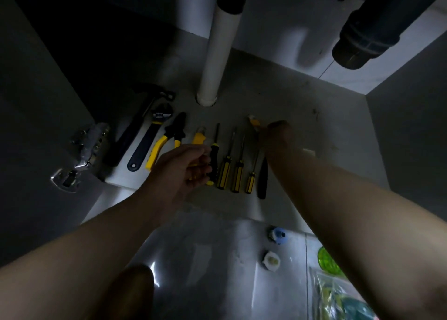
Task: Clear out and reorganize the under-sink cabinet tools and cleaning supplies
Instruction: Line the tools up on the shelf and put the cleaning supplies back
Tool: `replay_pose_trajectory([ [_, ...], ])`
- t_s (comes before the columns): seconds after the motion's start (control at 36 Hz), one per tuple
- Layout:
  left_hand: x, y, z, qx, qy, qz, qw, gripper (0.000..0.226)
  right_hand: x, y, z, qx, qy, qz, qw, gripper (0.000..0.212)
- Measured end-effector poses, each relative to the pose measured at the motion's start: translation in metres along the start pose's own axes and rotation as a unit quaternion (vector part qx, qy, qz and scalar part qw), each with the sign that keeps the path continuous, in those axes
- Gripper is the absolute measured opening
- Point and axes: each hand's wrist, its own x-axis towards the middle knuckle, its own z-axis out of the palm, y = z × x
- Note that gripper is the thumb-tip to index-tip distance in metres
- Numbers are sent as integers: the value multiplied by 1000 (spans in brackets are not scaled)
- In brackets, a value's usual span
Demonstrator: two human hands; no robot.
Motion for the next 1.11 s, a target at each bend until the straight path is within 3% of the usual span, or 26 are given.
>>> replay_pose_trajectory([
  [0.06, -1, 1, 1, 0, -2, -1, 1000, 30, 1, 1, 1, -67, 32, -40, 996, 28],
  [0.14, -2, 1, 4, 5, -3, 2, 1000, 29, -6, 4, -1, -136, 5, -81, 987, 28],
  [0.22, -3, 0, 6, 24, -10, 9, 1000, 26, -11, 9, -2, -308, -18, -196, 931, 40],
  [0.33, -6, -2, 7, 70, -19, 26, 997, 24, -19, 8, -1, -423, -129, -153, 884, 59],
  [0.39, -8, -4, 6, 109, -16, 41, 993, 24, -23, 10, 0, -442, -135, -154, 873, 59],
  [0.53, -10, -9, 6, 197, -8, 75, 977, 21, -28, 13, 2, -439, -125, -161, 875, 56],
  [0.89, -17, -19, 17, 277, -46, 90, 956, 19, -27, 29, -17, -411, -86, -239, 876, 48],
  [0.97, -24, -30, 26, 309, -68, 99, 944, 19, -38, 36, -32, -362, -79, -262, 891, 38],
  [1.06, -34, -45, 36, 342, -103, 107, 928, 19, -54, 42, -51, -243, -103, -252, 931, 23],
  [1.11, -39, -55, 41, 372, -129, 114, 912, 18, -66, 50, -64, -196, -133, -252, 938, 26],
])
